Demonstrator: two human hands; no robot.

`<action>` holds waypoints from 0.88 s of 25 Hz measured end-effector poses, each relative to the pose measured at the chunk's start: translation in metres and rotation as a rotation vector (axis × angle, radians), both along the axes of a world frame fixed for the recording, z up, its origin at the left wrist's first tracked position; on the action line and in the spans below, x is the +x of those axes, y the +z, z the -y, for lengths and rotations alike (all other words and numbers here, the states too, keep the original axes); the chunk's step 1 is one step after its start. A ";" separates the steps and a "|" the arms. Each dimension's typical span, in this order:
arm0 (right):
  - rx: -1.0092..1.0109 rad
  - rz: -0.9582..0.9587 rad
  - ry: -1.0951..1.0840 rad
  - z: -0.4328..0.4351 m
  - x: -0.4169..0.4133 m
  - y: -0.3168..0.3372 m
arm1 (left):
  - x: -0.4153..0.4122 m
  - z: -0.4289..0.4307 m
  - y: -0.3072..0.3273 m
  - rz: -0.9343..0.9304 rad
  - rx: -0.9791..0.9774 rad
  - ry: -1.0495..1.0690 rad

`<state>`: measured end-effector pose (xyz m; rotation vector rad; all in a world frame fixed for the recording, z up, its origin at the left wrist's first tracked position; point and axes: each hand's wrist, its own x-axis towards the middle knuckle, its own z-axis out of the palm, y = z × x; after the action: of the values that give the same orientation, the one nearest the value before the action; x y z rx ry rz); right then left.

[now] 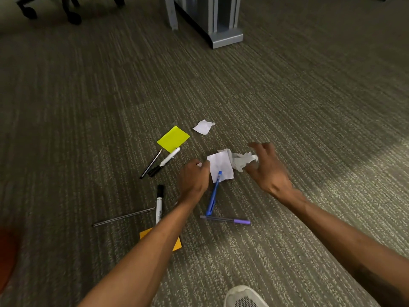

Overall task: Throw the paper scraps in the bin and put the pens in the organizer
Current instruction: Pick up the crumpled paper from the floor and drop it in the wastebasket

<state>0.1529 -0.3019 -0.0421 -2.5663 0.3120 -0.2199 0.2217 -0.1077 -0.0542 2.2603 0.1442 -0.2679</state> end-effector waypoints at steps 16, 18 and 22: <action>-0.236 -0.299 0.168 0.015 0.040 -0.043 | 0.038 0.037 -0.037 0.044 0.100 -0.111; -0.174 -0.228 0.164 0.017 0.036 -0.046 | 0.037 0.034 -0.036 0.079 0.030 -0.104; 0.119 -0.036 -0.026 0.015 0.033 -0.036 | 0.034 0.023 -0.028 0.075 -0.248 -0.049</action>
<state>0.1858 -0.3172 -0.0785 -2.4523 0.3608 -0.1594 0.2559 -0.1308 -0.0826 2.0254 0.0149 -0.2135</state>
